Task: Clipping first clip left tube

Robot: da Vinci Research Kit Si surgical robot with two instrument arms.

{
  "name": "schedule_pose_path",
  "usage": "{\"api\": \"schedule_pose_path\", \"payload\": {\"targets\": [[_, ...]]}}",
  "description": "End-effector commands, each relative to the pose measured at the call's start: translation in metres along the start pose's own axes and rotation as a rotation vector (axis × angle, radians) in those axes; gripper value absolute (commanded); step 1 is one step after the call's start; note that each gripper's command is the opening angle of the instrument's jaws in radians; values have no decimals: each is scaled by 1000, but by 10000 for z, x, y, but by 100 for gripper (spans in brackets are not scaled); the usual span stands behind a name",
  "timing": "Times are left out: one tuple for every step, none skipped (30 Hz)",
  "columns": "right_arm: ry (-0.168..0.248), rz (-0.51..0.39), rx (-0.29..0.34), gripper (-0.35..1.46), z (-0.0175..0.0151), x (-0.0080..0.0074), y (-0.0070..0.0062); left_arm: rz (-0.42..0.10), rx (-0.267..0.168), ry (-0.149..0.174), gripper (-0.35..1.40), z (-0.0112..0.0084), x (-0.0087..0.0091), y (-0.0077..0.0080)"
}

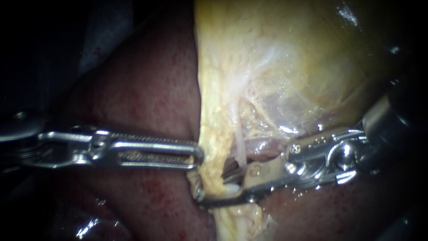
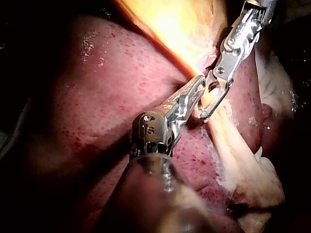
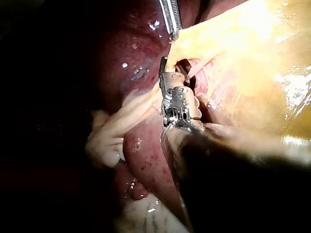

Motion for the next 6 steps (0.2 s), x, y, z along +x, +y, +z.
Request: {"api": "schedule_pose_path", "payload": {"targets": [[0,5,0,-18,0,0,0,0,0,0,-35,0,0,0],[0,5,0,-18,0,0,0,0,0,0,-35,0,0,0],[0,5,0,-18,0,0,0,0,-1,0,-35,1,0,0],[0,5,0,-18,0,0,0,0,-1,0,-35,1,0,0],[0,5,0,-17,0,0,0,0,-1,0,-35,1,0,0],[0,5,0,-17,0,0,0,0,-1,0,-35,1,0,0]]}}
